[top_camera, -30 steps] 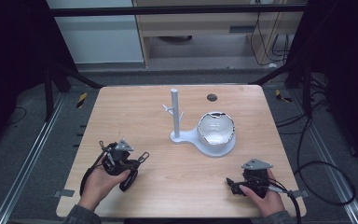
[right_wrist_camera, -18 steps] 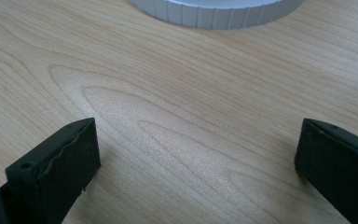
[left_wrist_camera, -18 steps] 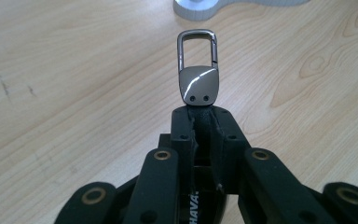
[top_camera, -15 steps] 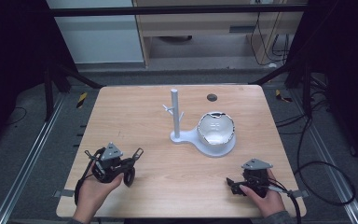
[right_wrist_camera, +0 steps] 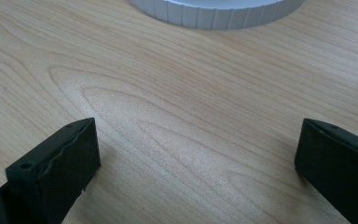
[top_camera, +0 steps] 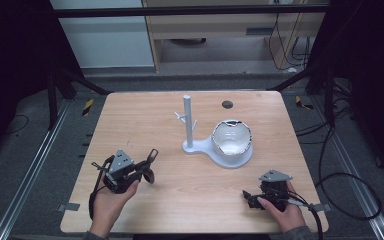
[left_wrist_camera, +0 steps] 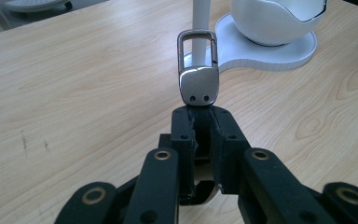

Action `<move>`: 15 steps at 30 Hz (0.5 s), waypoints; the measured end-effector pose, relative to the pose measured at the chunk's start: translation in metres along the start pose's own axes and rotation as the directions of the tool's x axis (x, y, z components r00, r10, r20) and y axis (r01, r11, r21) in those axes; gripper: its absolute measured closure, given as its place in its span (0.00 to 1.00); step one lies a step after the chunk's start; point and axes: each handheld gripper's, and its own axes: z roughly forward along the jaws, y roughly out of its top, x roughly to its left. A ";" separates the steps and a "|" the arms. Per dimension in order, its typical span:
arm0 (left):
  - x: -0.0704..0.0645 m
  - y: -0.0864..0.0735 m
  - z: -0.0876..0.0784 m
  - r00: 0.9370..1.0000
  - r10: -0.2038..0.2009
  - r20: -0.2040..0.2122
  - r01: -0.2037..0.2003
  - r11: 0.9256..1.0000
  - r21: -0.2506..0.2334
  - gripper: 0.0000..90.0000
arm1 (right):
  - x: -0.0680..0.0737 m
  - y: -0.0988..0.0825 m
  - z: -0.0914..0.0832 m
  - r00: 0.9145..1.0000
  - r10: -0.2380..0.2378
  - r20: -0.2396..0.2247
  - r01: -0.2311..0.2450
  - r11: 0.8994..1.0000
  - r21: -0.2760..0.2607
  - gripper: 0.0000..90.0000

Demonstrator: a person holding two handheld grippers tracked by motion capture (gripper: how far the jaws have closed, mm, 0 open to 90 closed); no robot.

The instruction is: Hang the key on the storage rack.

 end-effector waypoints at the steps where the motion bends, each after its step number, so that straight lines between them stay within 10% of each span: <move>1: -0.002 0.001 0.001 1.000 0.000 0.001 0.000 1.000 -0.005 0.89 | 0.000 0.000 0.000 1.000 0.000 0.000 0.000 1.000 0.001 0.00; 15: -0.017 0.037 0.007 1.000 0.025 0.010 -0.025 0.998 -0.054 0.89 | 0.000 0.000 0.000 1.000 0.000 0.000 0.000 1.000 0.001 0.00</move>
